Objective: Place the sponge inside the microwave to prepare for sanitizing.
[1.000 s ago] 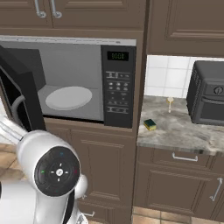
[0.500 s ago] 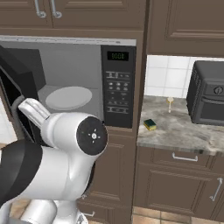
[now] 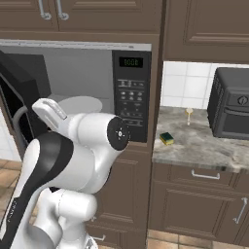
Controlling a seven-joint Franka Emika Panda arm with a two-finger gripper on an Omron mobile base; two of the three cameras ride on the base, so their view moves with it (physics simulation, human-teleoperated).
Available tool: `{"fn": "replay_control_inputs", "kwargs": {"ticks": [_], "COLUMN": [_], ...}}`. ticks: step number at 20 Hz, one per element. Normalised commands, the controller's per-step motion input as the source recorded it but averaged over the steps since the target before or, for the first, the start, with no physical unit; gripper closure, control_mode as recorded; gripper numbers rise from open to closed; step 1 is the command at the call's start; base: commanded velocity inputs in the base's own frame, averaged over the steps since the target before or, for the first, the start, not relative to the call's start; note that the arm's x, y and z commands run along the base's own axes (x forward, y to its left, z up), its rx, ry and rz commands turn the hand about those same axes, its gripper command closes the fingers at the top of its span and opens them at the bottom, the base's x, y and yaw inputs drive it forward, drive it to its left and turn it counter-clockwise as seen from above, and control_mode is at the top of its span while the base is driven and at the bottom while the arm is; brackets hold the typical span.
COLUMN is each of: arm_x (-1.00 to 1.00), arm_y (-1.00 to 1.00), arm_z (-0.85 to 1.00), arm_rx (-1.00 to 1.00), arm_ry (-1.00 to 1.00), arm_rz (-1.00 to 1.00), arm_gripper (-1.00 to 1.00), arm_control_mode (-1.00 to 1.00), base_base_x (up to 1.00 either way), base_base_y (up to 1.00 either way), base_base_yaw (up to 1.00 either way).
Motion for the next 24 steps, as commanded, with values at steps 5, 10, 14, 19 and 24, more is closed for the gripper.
{"fn": "replay_control_inputs", "kwargs": {"ticks": [5,10,14,19,24], "arm_x": [0.35,0.36,0.26,0.05,0.00], "arm_y": [0.10,0.00,0.00,0.01,0.20], "arm_z": [-0.05,-0.01,0.00,-0.04,-0.08], "arm_rx": [0.02,0.04,0.04,0.06,0.02], "arm_ry": [-0.02,0.00,0.00,0.00,0.00], "arm_rz": [0.08,0.10,0.09,0.10,0.02], "arm_gripper": [-1.00,-1.00,-1.00,-1.00,-1.00], "arm_control_mode": [-1.00,-1.00,-1.00,-1.00,-1.00], "base_base_x": [0.00,0.00,0.00,0.00,0.00], "base_base_y": [0.00,0.00,0.00,0.00,0.00], "base_base_yaw": [0.00,0.00,0.00,0.00,0.00]}}
